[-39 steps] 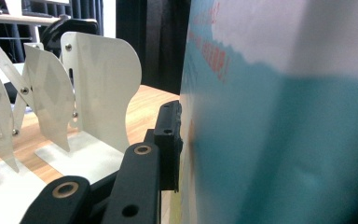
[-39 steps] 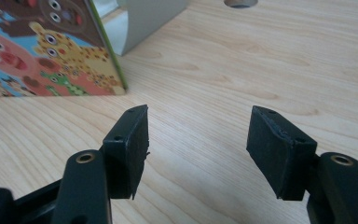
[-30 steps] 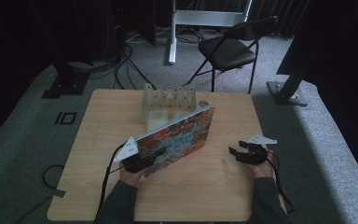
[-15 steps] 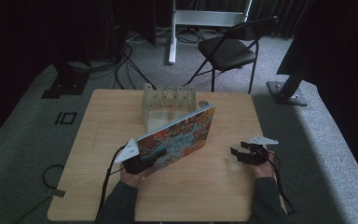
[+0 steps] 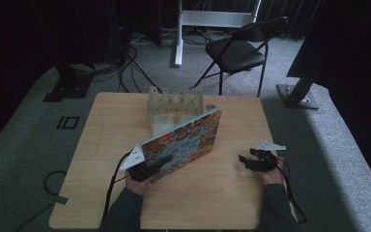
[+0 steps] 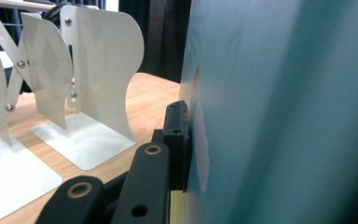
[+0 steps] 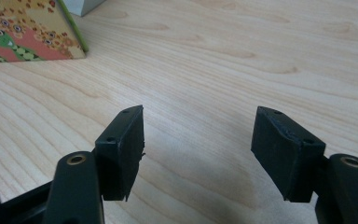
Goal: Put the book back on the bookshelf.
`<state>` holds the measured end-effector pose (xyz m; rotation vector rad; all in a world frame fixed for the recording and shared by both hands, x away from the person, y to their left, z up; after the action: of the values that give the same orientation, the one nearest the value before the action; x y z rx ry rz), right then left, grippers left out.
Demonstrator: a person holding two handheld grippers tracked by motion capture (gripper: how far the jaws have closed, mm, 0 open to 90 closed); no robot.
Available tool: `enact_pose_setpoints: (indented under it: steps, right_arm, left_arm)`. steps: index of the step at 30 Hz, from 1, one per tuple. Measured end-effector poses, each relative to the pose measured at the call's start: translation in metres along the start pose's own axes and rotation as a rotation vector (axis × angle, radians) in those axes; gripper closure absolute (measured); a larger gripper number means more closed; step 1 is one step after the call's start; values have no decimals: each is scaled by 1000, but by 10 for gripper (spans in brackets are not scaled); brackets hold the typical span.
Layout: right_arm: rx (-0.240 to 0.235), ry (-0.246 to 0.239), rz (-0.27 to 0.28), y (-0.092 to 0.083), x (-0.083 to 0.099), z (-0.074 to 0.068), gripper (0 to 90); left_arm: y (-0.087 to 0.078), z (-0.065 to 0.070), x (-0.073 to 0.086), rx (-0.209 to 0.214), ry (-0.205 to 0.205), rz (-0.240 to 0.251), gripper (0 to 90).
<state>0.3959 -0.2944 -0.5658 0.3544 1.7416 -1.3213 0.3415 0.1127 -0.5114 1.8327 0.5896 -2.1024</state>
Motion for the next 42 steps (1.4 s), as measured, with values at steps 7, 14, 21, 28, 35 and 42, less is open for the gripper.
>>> enact_pose_setpoints:
  steps: [7, 14, 21, 28, 35, 42]
  right_arm:
    - [13, -14, -16, 3, 3, 0, 340]
    - [20, -11, -27, 4, 4, 1, 339]
    - [23, -21, -41, 7, 5, 0, 338]
    - [27, -18, -45, 8, 6, 1, 337]
    - [24, -15, -43, 8, 7, 2, 334]
    - [29, -12, -46, 8, 6, 3, 305]
  left_arm:
    - [1, 4, 0, -8, 19, 1, 784]
    - [2, 7, 2, 8, 25, 2, 761]
    - [3, 5, 7, 5, 11, 1, 759]
    - [3, 8, 10, 5, 30, -8, 758]
    - [2, 4, 14, 2, 17, -23, 758]
    - [2, 3, 15, 7, 14, -28, 759]
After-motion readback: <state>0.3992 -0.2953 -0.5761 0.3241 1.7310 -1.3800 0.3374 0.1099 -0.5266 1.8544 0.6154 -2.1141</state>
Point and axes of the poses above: each handheld gripper's, and its own axes: y roughly forward along the jaws, x roughly out of its underside, z roughly to its right, the point moved 4 cm from there along y, roughly forward along the jaws, and after that the axes turned 3 degrees about x, right-handed, at the moved point
